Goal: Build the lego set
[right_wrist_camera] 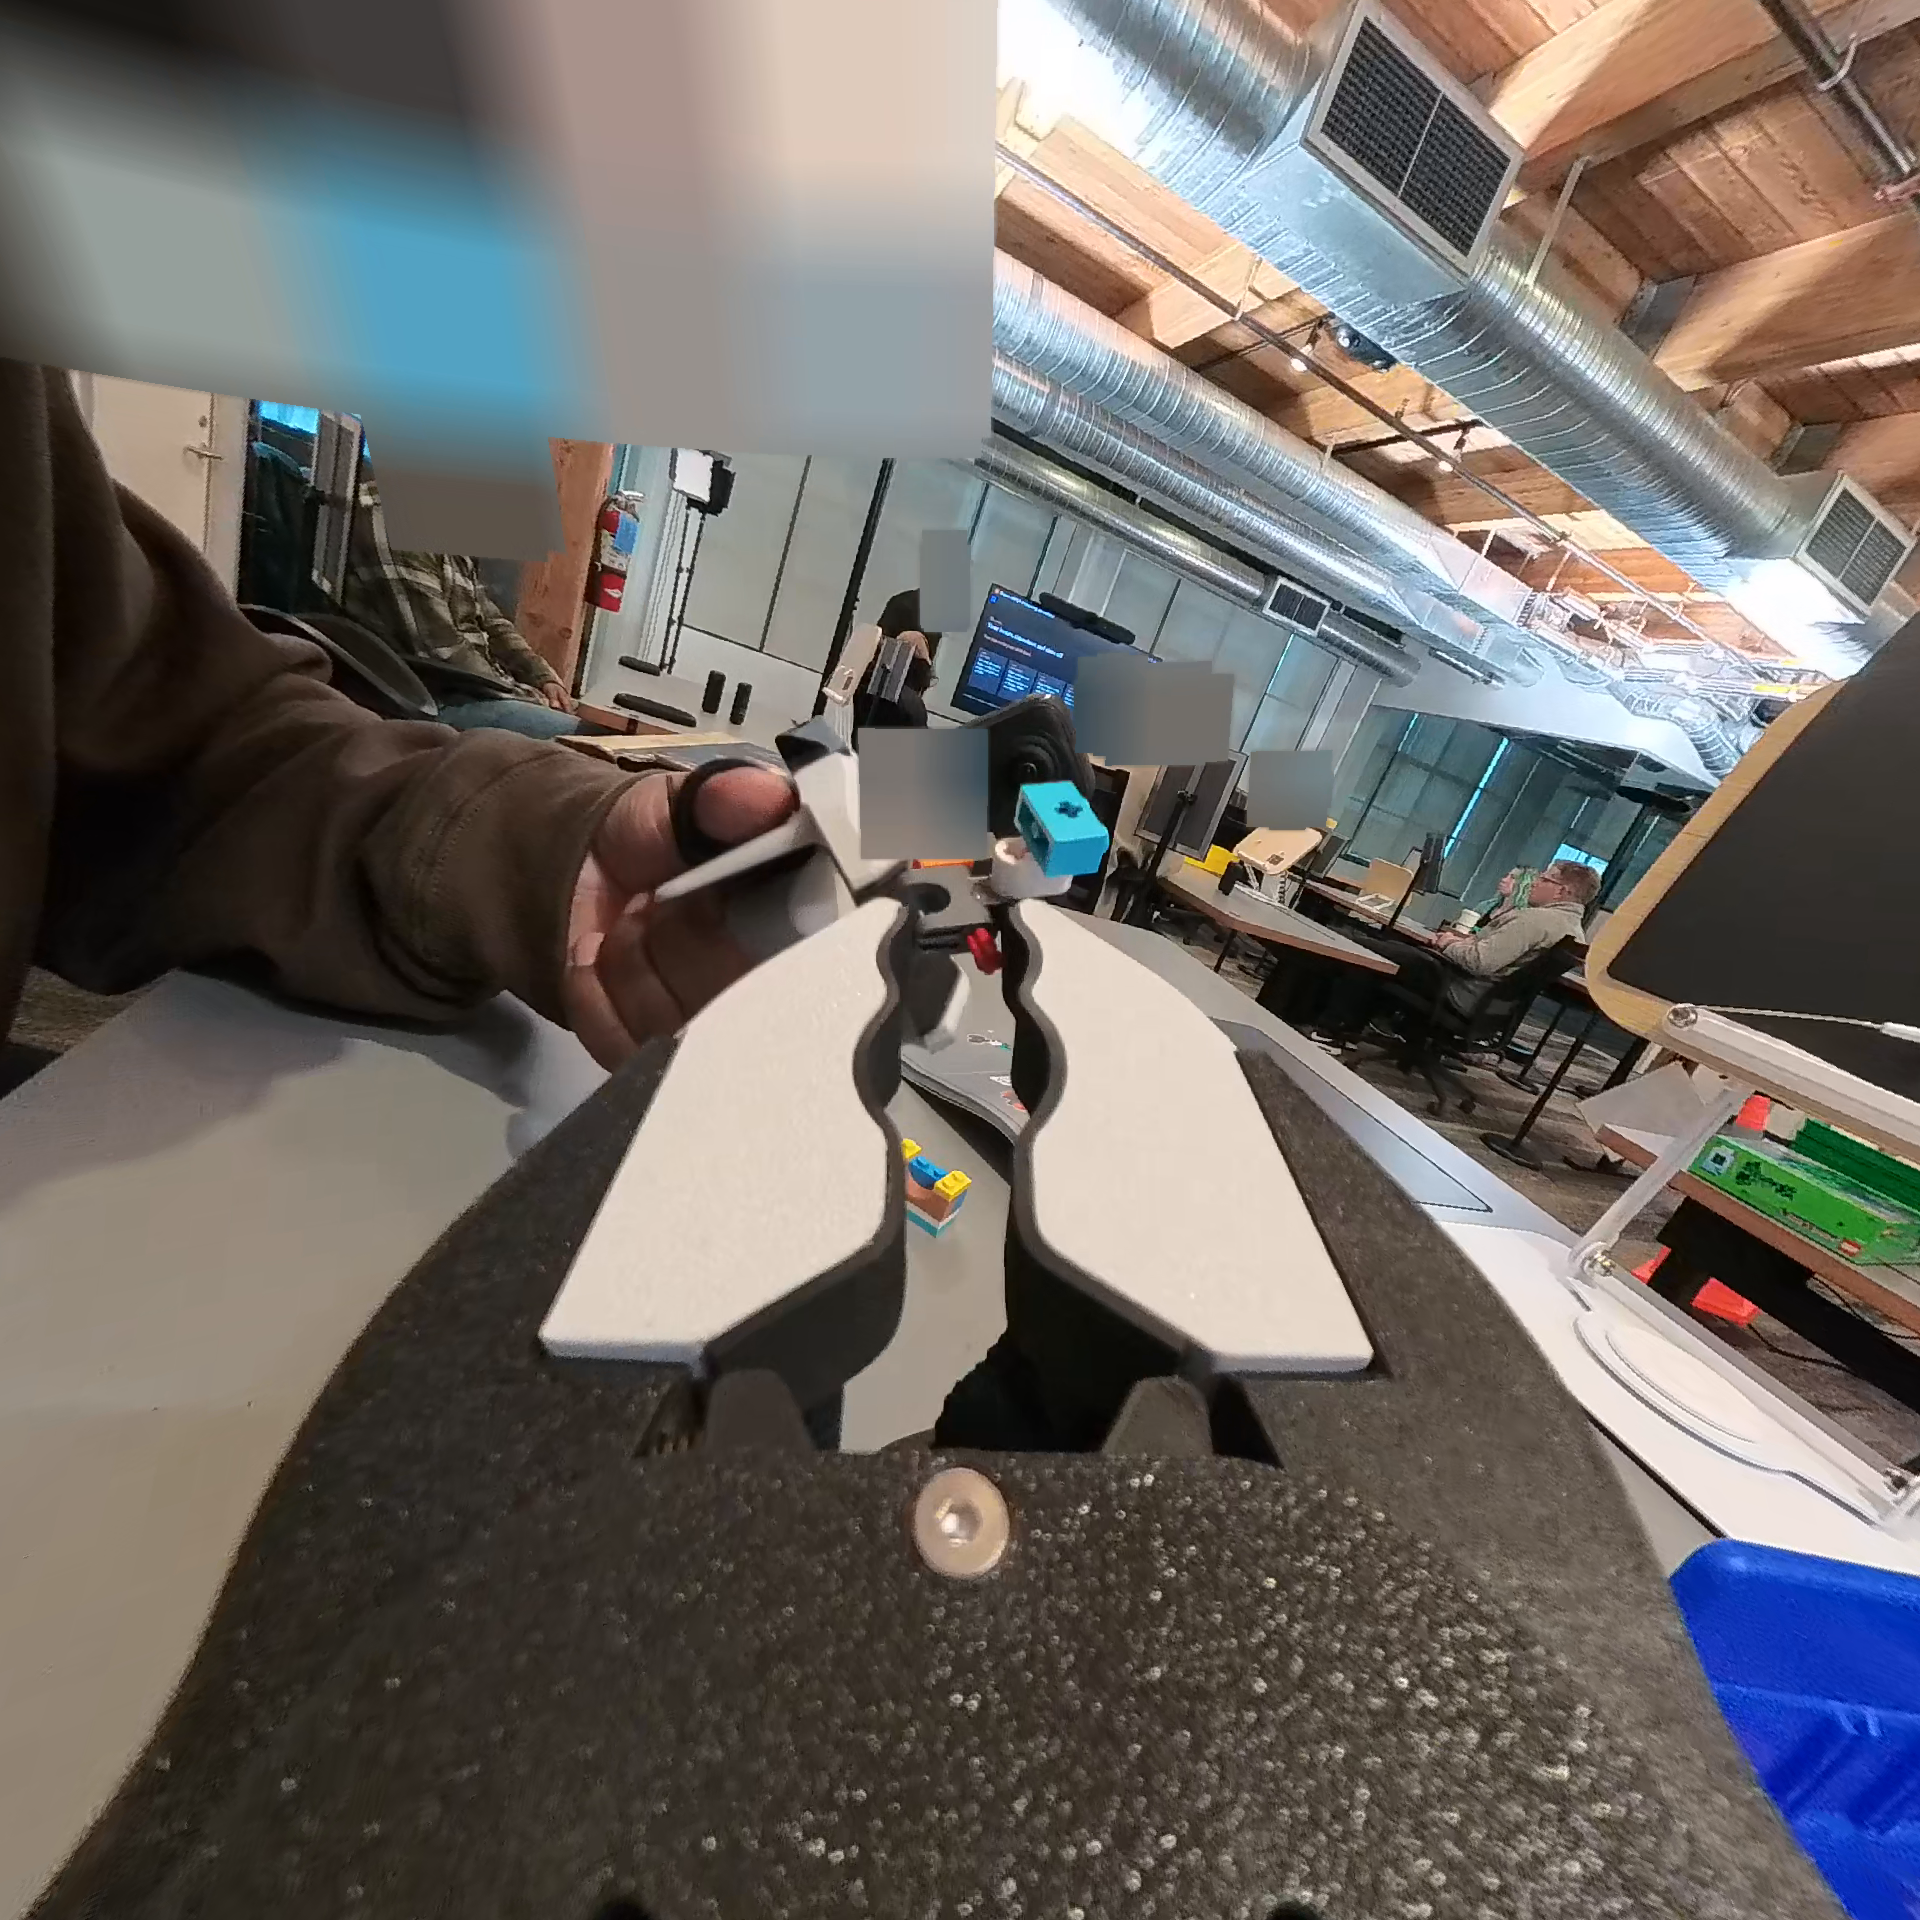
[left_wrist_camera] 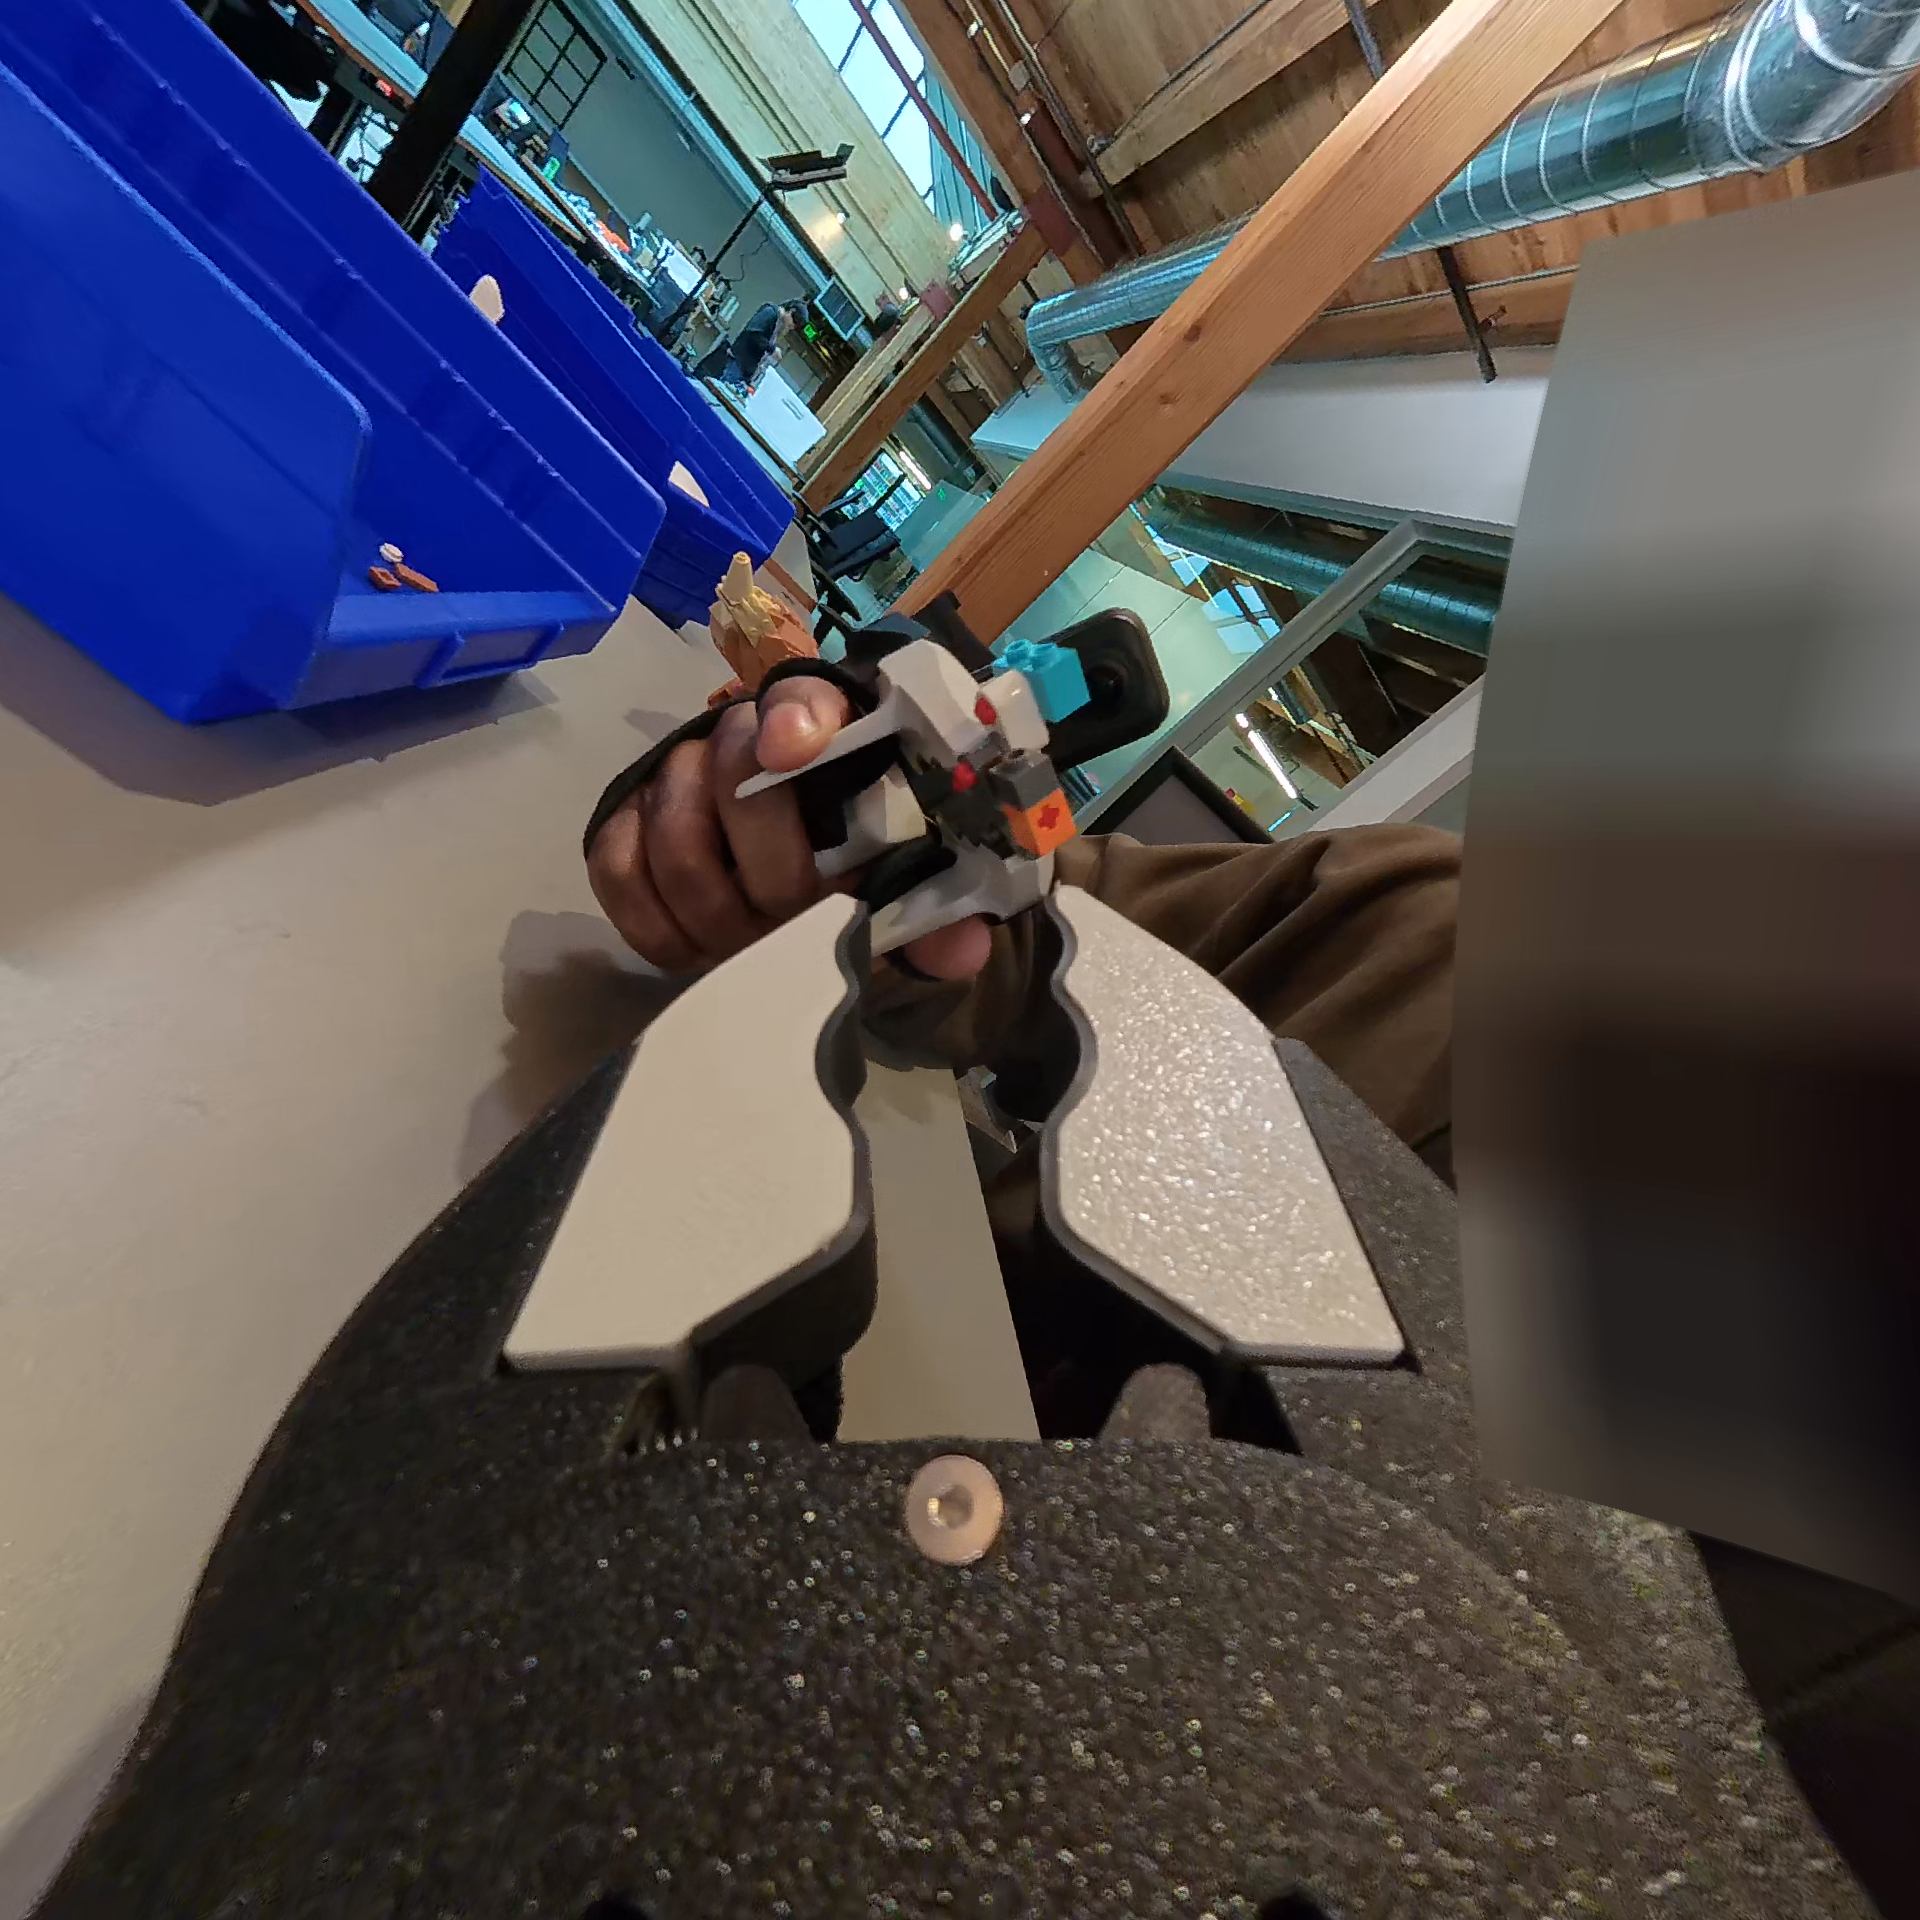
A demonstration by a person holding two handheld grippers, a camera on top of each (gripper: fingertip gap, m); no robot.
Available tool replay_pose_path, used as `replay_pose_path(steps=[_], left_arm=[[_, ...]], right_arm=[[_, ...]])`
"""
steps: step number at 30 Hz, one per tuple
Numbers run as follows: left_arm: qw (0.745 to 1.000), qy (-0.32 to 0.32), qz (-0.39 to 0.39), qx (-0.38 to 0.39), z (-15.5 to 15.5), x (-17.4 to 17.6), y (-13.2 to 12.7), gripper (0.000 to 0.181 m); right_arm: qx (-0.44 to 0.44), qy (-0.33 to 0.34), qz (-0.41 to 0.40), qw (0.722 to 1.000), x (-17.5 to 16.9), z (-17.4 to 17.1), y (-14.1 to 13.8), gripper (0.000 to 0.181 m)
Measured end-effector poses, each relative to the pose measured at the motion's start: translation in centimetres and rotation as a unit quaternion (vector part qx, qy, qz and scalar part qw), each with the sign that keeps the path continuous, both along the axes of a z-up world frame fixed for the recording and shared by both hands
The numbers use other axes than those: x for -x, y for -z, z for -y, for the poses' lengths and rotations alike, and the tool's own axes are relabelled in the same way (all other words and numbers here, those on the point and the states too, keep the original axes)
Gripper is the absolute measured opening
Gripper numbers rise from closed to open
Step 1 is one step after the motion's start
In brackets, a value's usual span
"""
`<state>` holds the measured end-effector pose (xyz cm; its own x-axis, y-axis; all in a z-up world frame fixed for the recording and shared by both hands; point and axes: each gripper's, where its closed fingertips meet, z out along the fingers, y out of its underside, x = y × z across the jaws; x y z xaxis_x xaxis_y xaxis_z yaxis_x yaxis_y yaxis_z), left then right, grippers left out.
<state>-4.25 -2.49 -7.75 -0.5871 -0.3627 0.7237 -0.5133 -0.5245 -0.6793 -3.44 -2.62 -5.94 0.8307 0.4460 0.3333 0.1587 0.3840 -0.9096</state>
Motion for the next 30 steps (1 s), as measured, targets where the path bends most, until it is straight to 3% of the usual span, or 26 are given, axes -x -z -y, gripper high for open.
replay_pose_path(steps=[19,30], left_arm=[[1.000,0.000,-0.011,-0.019,0.7,-0.3,0.8,0.031],[1.000,-0.007,-0.005,-0.010,0.7,-0.5,1.2,0.010]], right_arm=[[0.008,0.046,0.131,0.990,1.3,-0.8,2.2,0.016],[0.017,0.059,0.142,0.988,1.3,-1.1,2.6,0.016]])
